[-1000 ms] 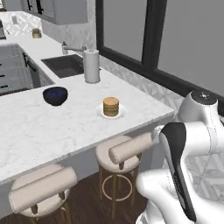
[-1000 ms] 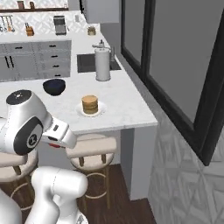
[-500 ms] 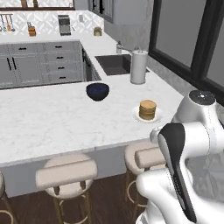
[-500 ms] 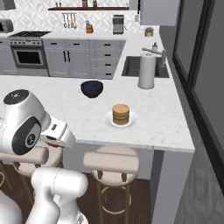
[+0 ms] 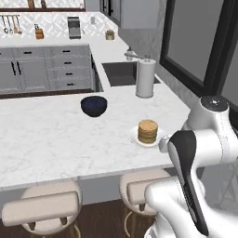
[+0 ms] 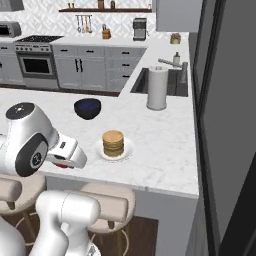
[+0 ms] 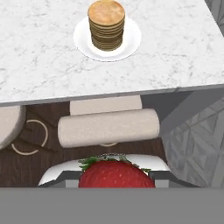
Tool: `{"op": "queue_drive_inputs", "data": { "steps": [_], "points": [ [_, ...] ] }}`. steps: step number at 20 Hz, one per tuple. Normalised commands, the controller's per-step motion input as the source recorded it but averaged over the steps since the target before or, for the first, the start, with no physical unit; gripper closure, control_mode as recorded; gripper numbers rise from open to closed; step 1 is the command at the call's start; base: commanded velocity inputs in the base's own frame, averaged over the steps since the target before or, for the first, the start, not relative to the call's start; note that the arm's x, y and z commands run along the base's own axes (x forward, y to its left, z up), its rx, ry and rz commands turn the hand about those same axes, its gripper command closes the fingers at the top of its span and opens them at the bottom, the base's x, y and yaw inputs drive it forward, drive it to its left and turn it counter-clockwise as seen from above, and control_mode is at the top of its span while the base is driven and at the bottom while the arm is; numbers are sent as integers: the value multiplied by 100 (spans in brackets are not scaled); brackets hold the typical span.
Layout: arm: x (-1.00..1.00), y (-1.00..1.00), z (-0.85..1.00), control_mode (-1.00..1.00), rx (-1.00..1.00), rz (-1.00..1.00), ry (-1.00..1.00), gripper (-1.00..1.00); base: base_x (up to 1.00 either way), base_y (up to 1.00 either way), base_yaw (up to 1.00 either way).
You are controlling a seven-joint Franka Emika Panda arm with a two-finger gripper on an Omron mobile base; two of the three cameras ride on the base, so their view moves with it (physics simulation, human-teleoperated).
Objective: Take the strawberry from the fridge and place it on top of the pancake, located on the dining counter.
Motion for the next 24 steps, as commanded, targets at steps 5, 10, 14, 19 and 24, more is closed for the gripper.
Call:
{"op": "queue_drive_inputs", "data": {
  "steps": [5, 10, 14, 19, 24],
  "points": [
    [0, 0, 0, 100, 0, 0, 0, 100, 10, -14, -17],
    [0, 0, 0, 100, 0, 0, 0, 100, 22, 49, -22],
    [0, 0, 0, 100, 0, 0, 0, 100, 22, 47, -9],
    [0, 0, 0, 100, 0, 0, 0, 100, 2, 6, 0],
    [25, 0, 4, -100, 0, 2, -4, 100, 14, 0, 2]
  ]
}}
